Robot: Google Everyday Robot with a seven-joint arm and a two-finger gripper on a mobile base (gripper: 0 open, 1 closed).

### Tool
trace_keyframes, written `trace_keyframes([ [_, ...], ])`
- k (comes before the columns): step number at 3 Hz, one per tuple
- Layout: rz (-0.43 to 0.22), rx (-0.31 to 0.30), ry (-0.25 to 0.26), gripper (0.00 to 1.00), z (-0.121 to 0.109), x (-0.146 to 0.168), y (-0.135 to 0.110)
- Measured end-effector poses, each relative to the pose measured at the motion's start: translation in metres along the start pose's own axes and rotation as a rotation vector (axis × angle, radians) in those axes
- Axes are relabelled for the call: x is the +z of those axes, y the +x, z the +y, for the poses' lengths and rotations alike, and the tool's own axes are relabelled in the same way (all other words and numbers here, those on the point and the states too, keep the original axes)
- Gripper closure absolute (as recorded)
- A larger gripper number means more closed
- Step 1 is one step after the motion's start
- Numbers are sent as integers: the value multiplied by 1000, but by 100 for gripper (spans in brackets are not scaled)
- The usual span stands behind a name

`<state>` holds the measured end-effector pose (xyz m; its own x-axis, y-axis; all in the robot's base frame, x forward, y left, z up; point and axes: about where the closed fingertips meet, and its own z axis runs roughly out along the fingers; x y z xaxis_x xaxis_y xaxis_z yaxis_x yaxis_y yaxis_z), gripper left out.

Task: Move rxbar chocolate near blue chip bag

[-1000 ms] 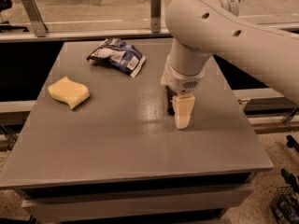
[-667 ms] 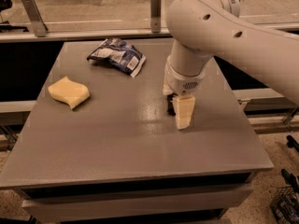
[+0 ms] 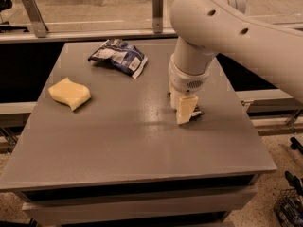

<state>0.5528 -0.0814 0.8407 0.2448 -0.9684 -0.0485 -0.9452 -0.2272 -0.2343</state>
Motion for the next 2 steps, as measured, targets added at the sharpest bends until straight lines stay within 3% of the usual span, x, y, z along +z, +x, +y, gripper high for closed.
trace_keyframes([
  [1,0,0,0,100,0,0,0],
  [2,1,-2,7,100,0,0,0],
])
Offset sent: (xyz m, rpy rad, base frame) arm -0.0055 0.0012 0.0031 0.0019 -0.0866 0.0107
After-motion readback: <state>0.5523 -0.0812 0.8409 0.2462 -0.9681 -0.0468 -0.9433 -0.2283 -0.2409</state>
